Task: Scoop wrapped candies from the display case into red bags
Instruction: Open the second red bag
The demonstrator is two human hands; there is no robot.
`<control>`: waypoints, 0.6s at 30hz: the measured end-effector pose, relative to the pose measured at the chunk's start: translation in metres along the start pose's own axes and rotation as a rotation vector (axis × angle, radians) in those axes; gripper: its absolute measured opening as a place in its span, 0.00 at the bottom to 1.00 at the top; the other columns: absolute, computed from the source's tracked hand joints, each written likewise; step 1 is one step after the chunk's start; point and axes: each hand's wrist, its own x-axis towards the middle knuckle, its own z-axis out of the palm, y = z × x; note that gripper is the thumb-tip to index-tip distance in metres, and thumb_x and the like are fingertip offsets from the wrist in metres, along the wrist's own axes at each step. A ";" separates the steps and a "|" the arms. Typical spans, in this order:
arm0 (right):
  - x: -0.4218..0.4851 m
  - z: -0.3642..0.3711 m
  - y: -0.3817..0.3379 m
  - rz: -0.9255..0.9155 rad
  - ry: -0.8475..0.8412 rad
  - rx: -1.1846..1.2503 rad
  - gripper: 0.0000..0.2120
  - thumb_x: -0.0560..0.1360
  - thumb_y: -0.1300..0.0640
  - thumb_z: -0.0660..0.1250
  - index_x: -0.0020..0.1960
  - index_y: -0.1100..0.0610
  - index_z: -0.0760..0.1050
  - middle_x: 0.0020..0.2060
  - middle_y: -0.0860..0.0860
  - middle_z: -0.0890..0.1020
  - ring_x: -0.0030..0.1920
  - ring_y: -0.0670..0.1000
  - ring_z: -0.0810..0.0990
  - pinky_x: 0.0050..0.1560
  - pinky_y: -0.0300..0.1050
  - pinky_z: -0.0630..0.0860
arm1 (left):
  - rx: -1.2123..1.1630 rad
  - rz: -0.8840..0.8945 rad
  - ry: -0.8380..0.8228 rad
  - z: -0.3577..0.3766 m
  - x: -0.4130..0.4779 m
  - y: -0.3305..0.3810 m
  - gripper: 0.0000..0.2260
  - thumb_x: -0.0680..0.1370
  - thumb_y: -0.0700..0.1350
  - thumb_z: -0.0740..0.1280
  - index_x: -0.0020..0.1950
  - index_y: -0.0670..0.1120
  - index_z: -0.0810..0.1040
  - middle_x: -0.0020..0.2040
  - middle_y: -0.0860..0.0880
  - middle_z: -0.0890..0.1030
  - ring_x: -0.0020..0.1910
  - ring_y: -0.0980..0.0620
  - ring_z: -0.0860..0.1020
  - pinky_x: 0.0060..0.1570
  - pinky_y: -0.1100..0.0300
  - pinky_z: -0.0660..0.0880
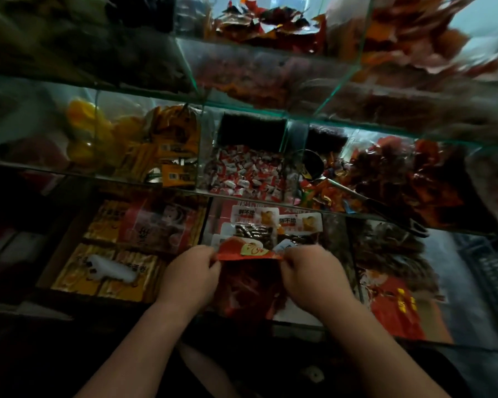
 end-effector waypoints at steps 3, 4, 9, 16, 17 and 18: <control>0.005 -0.034 0.023 0.033 0.208 0.029 0.12 0.80 0.49 0.64 0.42 0.53 0.81 0.34 0.47 0.81 0.37 0.53 0.81 0.36 0.46 0.79 | -0.053 0.145 0.016 0.002 -0.005 0.032 0.13 0.80 0.50 0.66 0.36 0.52 0.71 0.35 0.54 0.74 0.34 0.57 0.74 0.31 0.58 0.67; 0.006 -0.042 0.029 0.047 0.287 0.070 0.11 0.80 0.50 0.66 0.43 0.53 0.82 0.34 0.46 0.81 0.37 0.52 0.81 0.35 0.46 0.77 | -0.176 0.136 -0.002 0.006 -0.007 0.042 0.13 0.80 0.51 0.66 0.36 0.52 0.71 0.34 0.53 0.76 0.32 0.57 0.74 0.29 0.59 0.68; -0.002 -0.028 0.054 0.181 0.289 0.217 0.19 0.75 0.44 0.70 0.64 0.39 0.72 0.45 0.37 0.76 0.46 0.43 0.77 0.41 0.40 0.76 | -0.582 -0.162 -0.097 0.044 -0.021 0.079 0.14 0.83 0.51 0.65 0.39 0.47 0.76 0.31 0.52 0.80 0.29 0.59 0.76 0.32 0.58 0.71; -0.045 0.033 0.128 0.532 0.057 0.209 0.38 0.70 0.38 0.73 0.73 0.54 0.66 0.68 0.57 0.73 0.67 0.59 0.74 0.65 0.52 0.74 | -0.264 -0.162 -0.123 0.061 -0.036 0.061 0.12 0.83 0.52 0.64 0.41 0.51 0.72 0.34 0.53 0.78 0.32 0.59 0.75 0.31 0.56 0.69; -0.043 0.035 0.132 0.557 0.052 0.311 0.34 0.71 0.36 0.73 0.68 0.54 0.70 0.63 0.54 0.77 0.63 0.56 0.78 0.60 0.50 0.77 | -0.195 -0.135 -0.113 0.060 -0.034 0.061 0.10 0.82 0.53 0.64 0.42 0.52 0.72 0.38 0.53 0.77 0.35 0.57 0.76 0.33 0.55 0.70; -0.039 0.034 0.132 0.586 0.035 0.441 0.29 0.71 0.35 0.73 0.61 0.53 0.74 0.56 0.51 0.81 0.56 0.53 0.81 0.54 0.48 0.79 | -0.142 -0.110 -0.109 0.060 -0.034 0.064 0.09 0.82 0.52 0.65 0.43 0.52 0.70 0.41 0.52 0.76 0.38 0.55 0.75 0.34 0.54 0.69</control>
